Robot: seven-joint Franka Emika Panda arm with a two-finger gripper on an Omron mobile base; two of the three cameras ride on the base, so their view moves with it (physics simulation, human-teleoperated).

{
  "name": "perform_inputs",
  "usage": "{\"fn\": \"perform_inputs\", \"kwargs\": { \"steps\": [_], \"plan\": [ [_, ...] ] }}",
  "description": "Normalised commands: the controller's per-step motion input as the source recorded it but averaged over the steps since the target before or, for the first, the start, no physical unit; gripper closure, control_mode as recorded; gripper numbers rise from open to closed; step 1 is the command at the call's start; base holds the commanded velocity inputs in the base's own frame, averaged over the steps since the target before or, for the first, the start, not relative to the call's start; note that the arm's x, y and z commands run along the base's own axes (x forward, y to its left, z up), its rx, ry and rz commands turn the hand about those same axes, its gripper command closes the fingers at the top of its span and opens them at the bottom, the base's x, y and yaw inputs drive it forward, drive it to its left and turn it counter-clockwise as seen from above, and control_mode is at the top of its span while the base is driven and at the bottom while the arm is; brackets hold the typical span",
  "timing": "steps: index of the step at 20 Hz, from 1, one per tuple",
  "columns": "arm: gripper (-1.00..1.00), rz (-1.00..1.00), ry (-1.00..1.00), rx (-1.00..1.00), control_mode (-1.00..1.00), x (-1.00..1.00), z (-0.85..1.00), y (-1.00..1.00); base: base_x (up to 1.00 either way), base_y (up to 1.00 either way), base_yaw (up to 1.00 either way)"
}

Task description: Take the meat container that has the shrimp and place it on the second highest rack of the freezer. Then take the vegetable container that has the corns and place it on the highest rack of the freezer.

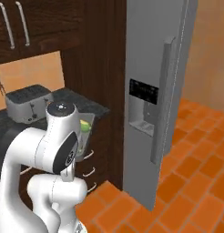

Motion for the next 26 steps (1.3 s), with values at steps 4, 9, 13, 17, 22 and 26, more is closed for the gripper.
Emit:
{"fn": "perform_inputs", "kwargs": {
  "steps": [4, 9, 13, 17, 22, 26],
  "plan": [
    [1.00, 0.00, 0.00, 0.00, 1.00, 0.00, 0.00, 0.00, -0.39, 0.01, -0.90],
    [1.00, 0.00, 0.00, 0.00, 1.00, 0.00, 0.00, 0.00, -0.04, -0.07, -0.92],
    [1.00, 0.00, 0.00, 0.00, 1.00, 0.00, 0.00, 0.00, 0.38, -0.16, -0.50],
    [1.00, 0.00, 0.00, 0.00, 1.00, 0.00, 0.00, 0.00, 0.93, -0.20, -0.11],
    [1.00, 0.00, 0.00, 0.00, 1.00, 0.00, 0.00, 0.00, 0.52, -0.72, 0.15],
    [1.00, 0.00, 0.00, 0.00, 1.00, 0.00, 0.00, 0.00, 0.53, -0.84, 0.32]
  ]
}}
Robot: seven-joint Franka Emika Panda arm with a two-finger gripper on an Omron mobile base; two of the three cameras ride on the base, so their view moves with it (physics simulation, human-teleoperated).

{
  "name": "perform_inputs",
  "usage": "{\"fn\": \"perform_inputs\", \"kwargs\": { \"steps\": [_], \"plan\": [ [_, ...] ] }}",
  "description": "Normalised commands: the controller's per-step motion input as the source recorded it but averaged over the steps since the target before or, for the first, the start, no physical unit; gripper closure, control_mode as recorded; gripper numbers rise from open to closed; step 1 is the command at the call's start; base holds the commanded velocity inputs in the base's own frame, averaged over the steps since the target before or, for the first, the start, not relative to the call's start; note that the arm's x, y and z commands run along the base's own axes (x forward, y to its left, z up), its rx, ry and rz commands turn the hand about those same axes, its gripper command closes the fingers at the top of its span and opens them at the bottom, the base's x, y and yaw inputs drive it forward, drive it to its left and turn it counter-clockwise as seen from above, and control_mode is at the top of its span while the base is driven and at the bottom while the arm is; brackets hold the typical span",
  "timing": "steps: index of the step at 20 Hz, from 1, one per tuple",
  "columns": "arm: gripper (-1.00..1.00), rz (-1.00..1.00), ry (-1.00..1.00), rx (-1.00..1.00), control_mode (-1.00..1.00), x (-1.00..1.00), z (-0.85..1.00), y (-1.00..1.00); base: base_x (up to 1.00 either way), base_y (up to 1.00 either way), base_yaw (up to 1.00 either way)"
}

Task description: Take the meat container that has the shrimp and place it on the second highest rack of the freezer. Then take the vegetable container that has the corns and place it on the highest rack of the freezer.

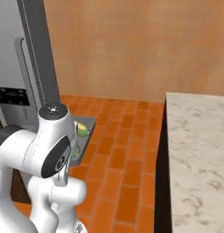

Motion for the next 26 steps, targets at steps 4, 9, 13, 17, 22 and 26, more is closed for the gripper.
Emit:
{"fn": "perform_inputs", "kwargs": {
  "steps": [4, 9, 13, 17, 22, 26],
  "plan": [
    [1.00, 0.00, 0.00, 0.00, 1.00, 0.00, 0.00, 0.00, 0.58, -0.22, 0.42],
    [1.00, 0.00, 0.00, 0.00, 1.00, 0.00, 0.00, 0.00, 0.85, -0.31, 0.37],
    [1.00, 0.00, 0.00, 0.00, 1.00, 0.00, 0.00, 0.00, 0.92, -0.39, 0.31],
    [1.00, 0.00, 0.00, 0.00, 1.00, 0.00, 0.00, 0.00, 1.00, -0.72, 0.41],
    [1.00, 0.00, 0.00, 0.00, 1.00, 0.00, 0.00, 0.00, 0.76, -0.76, 0.59],
    [1.00, 0.00, 0.00, 0.00, 1.00, 0.00, 0.00, 0.00, 0.31, -0.68, 0.69]
  ]
}}
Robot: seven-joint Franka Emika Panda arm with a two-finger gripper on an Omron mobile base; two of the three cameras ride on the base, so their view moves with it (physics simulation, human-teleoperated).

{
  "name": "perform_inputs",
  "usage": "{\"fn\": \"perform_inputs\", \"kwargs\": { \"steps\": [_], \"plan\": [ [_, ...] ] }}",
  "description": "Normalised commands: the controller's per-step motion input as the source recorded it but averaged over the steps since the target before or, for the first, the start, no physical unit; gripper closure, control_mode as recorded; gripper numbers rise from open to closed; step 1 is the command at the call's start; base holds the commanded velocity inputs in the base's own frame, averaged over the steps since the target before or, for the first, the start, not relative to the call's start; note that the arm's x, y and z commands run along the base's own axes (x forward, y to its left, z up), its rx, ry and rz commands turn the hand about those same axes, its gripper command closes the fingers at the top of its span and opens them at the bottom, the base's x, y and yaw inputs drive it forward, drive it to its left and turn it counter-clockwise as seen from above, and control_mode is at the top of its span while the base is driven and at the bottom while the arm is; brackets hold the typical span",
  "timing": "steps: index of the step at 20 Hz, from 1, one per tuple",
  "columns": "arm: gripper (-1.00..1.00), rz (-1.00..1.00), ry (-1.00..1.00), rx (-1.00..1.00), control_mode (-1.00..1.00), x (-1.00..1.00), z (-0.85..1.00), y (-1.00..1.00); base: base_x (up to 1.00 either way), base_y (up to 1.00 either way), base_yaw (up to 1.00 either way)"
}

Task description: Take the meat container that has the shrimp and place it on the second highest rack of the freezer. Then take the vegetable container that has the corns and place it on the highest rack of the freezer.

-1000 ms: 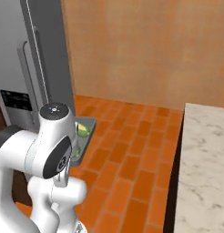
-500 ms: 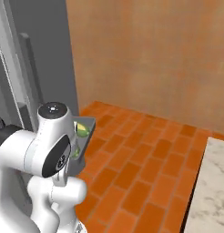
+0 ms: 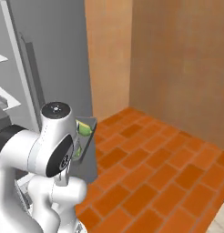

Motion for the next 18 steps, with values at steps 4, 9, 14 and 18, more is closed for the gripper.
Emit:
{"fn": "perform_inputs", "kwargs": {
  "steps": [4, 9, 14, 18],
  "plan": [
    [1.00, 0.00, 0.00, 0.00, 1.00, 0.00, 0.00, 0.00, 0.36, -0.54, 0.78],
    [1.00, 0.00, 0.00, 0.00, 1.00, 0.00, 0.00, 0.00, 0.33, -0.69, 0.67],
    [1.00, 0.00, 0.00, 0.00, 1.00, 0.00, 0.00, 0.00, 0.34, -0.95, 0.57],
    [1.00, 0.00, 0.00, 0.00, 1.00, 0.00, 0.00, 0.00, 0.54, -0.99, -0.11]
  ]
}}
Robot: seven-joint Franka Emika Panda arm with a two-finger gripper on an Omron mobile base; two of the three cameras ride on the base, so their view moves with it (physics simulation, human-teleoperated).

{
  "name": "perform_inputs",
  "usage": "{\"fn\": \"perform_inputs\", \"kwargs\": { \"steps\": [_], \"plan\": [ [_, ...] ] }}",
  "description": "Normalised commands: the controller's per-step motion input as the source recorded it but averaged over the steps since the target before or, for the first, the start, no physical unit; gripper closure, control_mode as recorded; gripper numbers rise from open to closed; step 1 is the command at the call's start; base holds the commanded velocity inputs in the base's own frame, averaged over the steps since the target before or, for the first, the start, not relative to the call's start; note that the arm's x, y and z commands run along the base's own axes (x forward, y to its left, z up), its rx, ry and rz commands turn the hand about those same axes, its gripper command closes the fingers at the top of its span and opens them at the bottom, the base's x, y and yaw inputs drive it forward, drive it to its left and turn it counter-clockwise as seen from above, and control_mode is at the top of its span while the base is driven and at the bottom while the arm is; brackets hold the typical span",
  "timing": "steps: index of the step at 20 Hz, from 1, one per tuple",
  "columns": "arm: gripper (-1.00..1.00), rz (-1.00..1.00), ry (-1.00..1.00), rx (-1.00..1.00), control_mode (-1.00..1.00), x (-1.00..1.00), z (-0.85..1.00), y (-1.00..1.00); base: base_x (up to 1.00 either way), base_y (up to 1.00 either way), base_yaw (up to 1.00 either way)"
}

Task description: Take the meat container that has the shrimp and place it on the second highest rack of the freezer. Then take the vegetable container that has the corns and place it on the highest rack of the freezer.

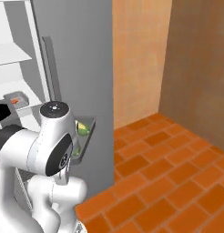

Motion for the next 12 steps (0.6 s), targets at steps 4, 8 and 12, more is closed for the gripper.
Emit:
{"fn": "perform_inputs", "kwargs": {
  "steps": [4, 8, 12],
  "plan": [
    [1.00, 0.00, 0.00, 0.00, 1.00, 0.00, 0.00, 0.00, 0.69, -1.00, -0.30],
    [1.00, 0.00, 0.00, 0.00, 1.00, 0.00, 0.00, 0.00, 0.90, -0.57, -0.06],
    [1.00, 0.00, 0.00, 0.00, 1.00, 0.00, 0.00, 0.00, 0.65, -0.47, 0.49]
  ]
}}
